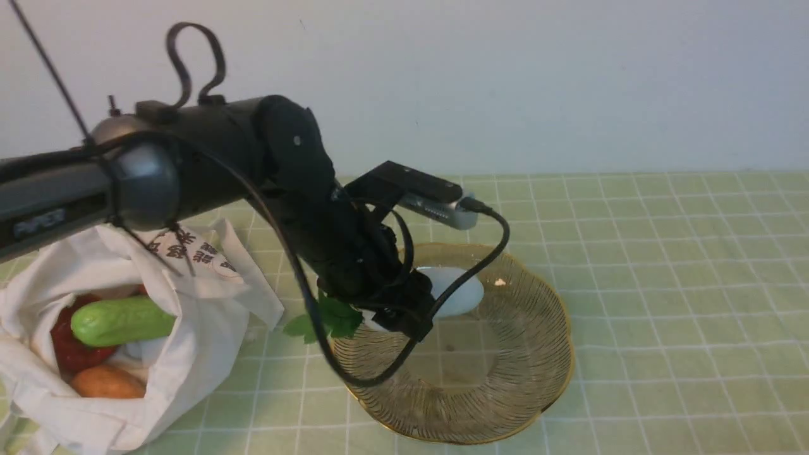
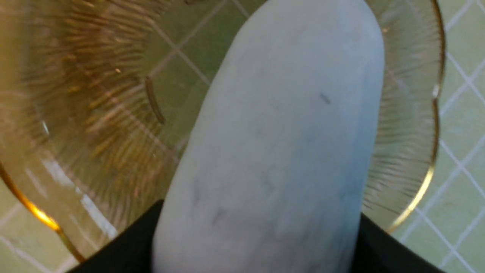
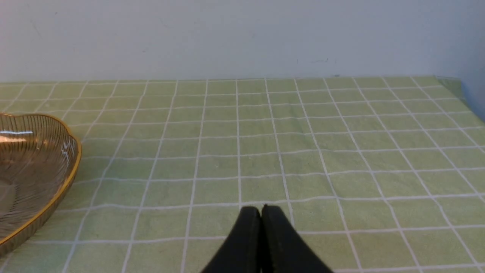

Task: Take vegetables from bag on green coffee tablecloth place on plate.

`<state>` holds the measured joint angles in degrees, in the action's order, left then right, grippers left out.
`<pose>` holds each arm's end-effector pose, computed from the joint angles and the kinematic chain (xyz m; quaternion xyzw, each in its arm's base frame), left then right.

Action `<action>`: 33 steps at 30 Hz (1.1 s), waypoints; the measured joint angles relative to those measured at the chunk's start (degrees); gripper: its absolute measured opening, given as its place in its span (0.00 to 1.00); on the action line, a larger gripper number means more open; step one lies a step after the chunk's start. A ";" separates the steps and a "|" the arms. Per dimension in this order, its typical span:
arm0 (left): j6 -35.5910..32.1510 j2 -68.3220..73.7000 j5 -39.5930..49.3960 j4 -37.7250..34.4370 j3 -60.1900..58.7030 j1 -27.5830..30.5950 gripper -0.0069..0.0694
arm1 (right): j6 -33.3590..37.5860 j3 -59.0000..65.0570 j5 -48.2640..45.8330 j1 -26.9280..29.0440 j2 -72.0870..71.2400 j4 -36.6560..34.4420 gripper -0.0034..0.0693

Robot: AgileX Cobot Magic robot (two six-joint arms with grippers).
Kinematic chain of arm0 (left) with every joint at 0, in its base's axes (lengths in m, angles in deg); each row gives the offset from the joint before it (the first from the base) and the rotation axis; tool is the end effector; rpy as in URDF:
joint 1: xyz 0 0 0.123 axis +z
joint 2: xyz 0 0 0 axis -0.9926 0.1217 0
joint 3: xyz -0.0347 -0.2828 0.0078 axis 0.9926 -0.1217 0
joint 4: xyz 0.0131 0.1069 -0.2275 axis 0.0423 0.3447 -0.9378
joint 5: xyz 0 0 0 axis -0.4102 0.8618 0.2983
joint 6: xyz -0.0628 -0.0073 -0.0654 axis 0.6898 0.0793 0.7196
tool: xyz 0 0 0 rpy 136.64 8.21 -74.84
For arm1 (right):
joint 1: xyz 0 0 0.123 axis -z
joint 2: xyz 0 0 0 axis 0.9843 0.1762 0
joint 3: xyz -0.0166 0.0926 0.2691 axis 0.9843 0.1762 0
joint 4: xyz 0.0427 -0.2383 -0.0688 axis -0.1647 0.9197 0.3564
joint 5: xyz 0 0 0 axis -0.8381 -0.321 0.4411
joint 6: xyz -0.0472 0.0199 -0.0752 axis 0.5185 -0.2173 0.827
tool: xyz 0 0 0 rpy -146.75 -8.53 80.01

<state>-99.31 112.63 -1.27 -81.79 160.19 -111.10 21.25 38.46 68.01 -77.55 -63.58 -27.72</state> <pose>0.3282 -0.2058 0.2271 0.3266 0.9182 -0.1748 0.1400 0.0524 -0.0023 0.1719 0.0264 0.8045 -0.0061 0.5934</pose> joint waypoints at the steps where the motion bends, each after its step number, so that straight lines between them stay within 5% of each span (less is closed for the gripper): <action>1: 0.60 2.51 -0.05 1.15 2.04 0.00 0.69 | 0.00 0.00 0.00 0.00 0.00 0.00 0.03; 6: 2.01 6.46 -0.05 2.51 5.16 0.00 0.71 | 0.00 0.00 0.00 0.00 0.00 0.00 0.03; 11: 2.71 7.66 0.00 2.51 5.62 0.00 0.86 | 0.00 0.00 0.00 0.00 0.00 0.00 0.03; 15: 4.23 7.45 1.90 2.59 7.31 0.06 0.86 | 0.00 0.00 0.00 0.00 0.00 0.00 0.03; 18: 7.42 5.78 6.21 4.76 9.58 0.18 0.73 | 0.00 0.00 0.00 0.00 0.00 0.00 0.03; 22: 13.72 -1.40 10.36 12.05 11.64 1.02 0.31 | 0.00 0.00 0.00 0.00 0.00 0.00 0.03; 24: 15.97 -5.91 11.03 15.25 11.64 1.22 0.18 | 0.00 0.00 0.00 0.00 0.00 0.00 0.03; 27: 19.61 -15.45 11.40 19.06 11.64 1.41 0.10 | 0.00 0.00 0.00 0.00 0.00 0.00 0.03; 33: 22.88 -33.91 6.27 19.61 7.17 1.41 0.08 | 0.00 0.00 0.00 0.00 0.00 0.00 0.03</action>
<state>-76.43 78.72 5.00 -62.19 167.36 -109.69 21.25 38.46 68.01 -77.55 -63.58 -27.72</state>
